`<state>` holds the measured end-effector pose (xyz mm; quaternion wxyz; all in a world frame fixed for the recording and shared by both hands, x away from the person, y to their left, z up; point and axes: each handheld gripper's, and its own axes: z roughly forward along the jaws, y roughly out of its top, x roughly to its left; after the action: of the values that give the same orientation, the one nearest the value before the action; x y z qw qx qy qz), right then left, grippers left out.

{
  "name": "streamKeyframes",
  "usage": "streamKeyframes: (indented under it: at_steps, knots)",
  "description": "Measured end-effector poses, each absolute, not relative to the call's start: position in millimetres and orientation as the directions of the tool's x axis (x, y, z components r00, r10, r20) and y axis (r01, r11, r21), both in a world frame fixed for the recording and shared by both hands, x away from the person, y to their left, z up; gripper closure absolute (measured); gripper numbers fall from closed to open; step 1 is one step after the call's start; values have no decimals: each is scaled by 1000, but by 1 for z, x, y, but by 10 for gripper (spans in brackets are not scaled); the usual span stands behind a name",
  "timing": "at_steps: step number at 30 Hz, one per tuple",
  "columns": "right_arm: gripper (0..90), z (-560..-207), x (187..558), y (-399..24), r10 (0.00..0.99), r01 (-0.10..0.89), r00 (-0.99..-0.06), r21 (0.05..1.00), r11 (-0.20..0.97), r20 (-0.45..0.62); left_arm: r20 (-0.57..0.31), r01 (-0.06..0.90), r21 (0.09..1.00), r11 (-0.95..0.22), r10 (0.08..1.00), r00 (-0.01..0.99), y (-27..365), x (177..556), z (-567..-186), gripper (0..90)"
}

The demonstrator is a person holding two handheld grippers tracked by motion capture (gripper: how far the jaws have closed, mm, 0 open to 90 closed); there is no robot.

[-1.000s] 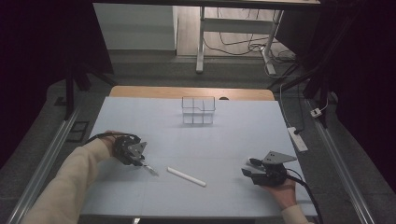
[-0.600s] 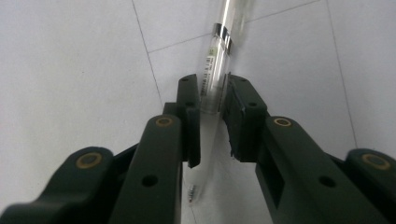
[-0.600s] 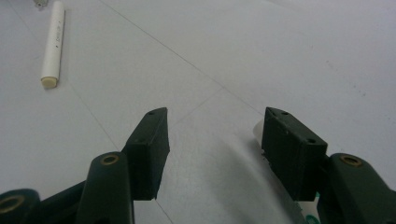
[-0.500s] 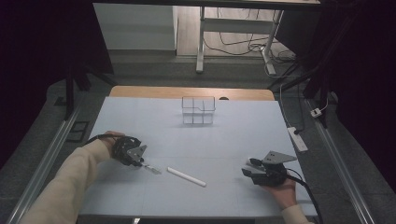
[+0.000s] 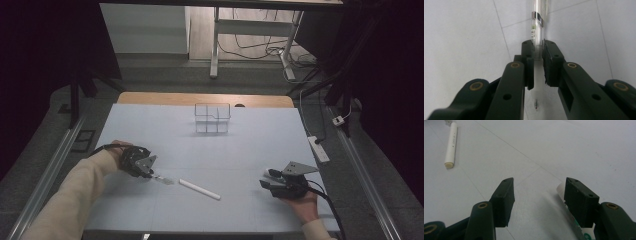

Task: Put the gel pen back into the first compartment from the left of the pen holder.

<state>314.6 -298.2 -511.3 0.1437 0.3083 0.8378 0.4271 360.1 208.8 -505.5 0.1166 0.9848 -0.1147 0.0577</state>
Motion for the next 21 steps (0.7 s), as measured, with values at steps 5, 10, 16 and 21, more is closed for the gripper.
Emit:
streamKeyframes:
  at_steps: [5,10,16,21]
  knots:
    - [410,-511,314,-299,640,392,-768,808,441,24,133,-174,249,-953,-144,981,210,359,-498,800]
    - [411,-510,314,-299,638,389,-769,810,438,24,119,-104,272,-957,-74,990,212,359,-489,801]
    - [412,-510,314,-299,639,387,-769,814,433,26,108,-16,305,-952,18,994,212,356,-477,800]
    - [414,-509,314,-298,641,381,-767,823,421,27,98,49,331,-942,86,992,208,351,-469,800]
